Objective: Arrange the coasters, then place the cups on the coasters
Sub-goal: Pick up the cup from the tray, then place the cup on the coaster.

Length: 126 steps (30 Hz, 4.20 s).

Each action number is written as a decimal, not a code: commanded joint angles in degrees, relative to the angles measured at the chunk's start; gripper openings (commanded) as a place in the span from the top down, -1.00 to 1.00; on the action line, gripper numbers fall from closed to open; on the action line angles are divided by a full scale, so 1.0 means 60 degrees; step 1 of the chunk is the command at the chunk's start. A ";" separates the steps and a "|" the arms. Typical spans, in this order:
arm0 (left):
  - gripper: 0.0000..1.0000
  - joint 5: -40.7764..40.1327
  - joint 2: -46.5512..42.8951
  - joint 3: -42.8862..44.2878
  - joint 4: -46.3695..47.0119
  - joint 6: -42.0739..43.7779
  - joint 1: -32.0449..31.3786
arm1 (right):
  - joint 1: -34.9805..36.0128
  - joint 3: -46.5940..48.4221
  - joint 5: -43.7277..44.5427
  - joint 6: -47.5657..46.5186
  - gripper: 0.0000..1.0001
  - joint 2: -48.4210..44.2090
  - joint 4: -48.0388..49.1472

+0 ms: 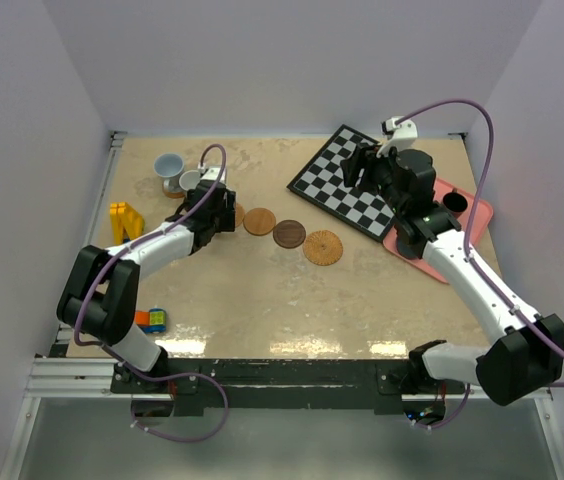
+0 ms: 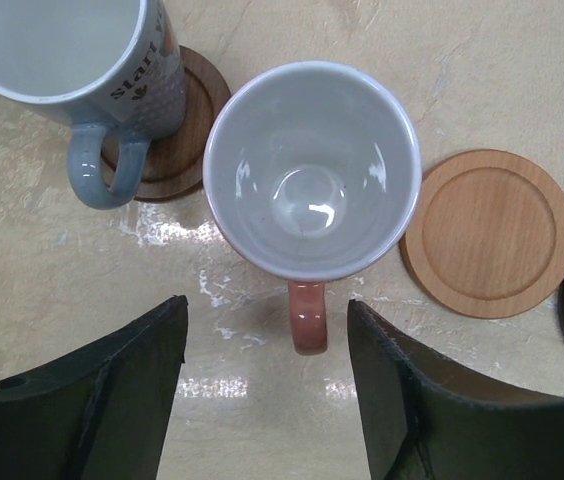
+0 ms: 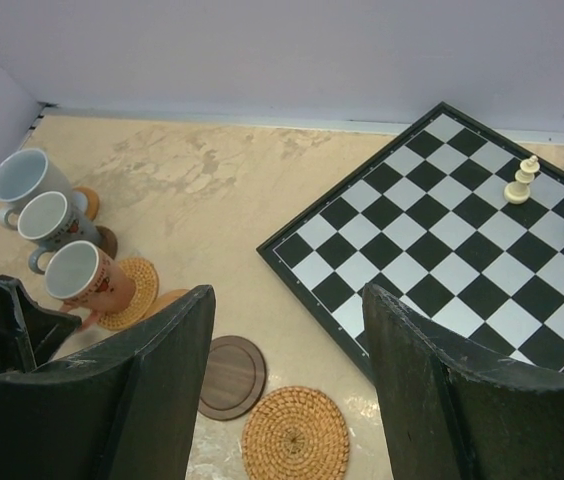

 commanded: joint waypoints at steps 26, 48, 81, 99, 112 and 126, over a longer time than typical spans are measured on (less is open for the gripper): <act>-0.85 0.3327 -0.2745 0.1648 -0.1353 0.1816 0.0263 | -0.5277 0.0940 0.1946 -0.0791 -0.01 0.2648 -0.0744; -0.86 0.3152 -0.2950 0.1323 -0.1440 0.1889 0.0410 | -0.5366 0.1234 0.2122 -0.0968 0.30 0.5375 -0.0584; -0.85 1.2121 -0.3741 0.0840 0.1326 0.1392 0.2562 | -0.0446 0.3563 -0.5783 -0.4130 1.00 0.2636 -0.1579; -0.98 1.5522 -0.3039 0.1350 -0.1253 0.3110 0.2550 | 0.2895 0.4499 -0.7430 -0.5435 1.00 0.3207 -0.5592; -0.49 1.4534 -0.2349 0.2070 -0.3402 0.4818 0.1685 | 0.3350 0.4192 -0.6844 -0.5464 1.00 0.2621 -0.5593; 0.21 1.4036 -0.2334 0.1865 -0.2993 0.4731 0.1158 | 0.3408 0.4368 -0.6961 -0.5537 1.00 0.2797 -0.5798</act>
